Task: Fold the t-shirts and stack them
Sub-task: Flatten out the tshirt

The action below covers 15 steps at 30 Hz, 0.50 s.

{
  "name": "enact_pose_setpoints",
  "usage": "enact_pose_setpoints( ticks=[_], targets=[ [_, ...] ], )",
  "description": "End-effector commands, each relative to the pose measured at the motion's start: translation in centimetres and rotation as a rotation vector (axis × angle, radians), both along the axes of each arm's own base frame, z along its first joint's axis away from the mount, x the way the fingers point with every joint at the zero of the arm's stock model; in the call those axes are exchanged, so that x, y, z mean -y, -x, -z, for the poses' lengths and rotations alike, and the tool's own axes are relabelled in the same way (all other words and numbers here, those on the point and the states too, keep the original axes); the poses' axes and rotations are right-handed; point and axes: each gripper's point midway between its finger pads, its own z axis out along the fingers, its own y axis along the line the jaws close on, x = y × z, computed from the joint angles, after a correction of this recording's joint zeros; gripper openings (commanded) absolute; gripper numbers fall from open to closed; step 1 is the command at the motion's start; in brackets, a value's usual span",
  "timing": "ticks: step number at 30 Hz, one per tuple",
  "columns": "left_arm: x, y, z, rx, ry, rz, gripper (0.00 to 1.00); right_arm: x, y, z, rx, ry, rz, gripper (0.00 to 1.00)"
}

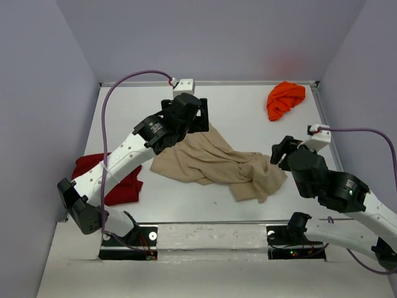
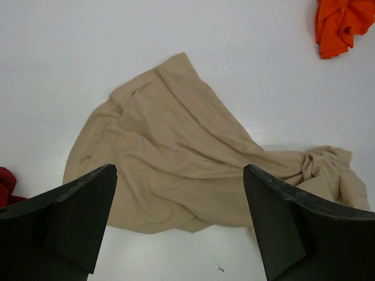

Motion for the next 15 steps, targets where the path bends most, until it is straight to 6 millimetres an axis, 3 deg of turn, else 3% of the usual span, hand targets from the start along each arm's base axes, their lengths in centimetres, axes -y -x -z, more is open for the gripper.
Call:
enact_pose_setpoints(
  ticks=[1,3,8,9,12,15],
  targets=[
    [-1.0,-0.8,0.4,-0.011,0.001,-0.033,0.99,0.1,0.6,2.2,-0.036,-0.148,0.039,0.66],
    [-1.3,-1.2,0.9,-0.022,-0.007,-0.039,0.99,0.1,0.8,3.1,-0.052,-0.170,0.045,0.66],
    [-1.2,-2.2,3.6,-0.086,-0.047,-0.023,0.99,-0.1,1.6,9.0,-0.146,-0.204,0.083,0.65],
    [-1.2,-2.4,4.0,-0.094,-0.056,-0.025,0.99,-0.2,1.7,9.1,-0.153,-0.215,0.079,0.64],
    [-0.5,-3.1,5.8,-0.136,-0.052,0.001,0.99,-0.2,2.0,12.4,-0.227,-0.191,0.111,0.63],
    [-0.1,-3.6,6.9,-0.157,-0.051,0.020,0.99,-0.1,2.1,13.5,-0.258,-0.195,0.138,0.62]
  ],
)
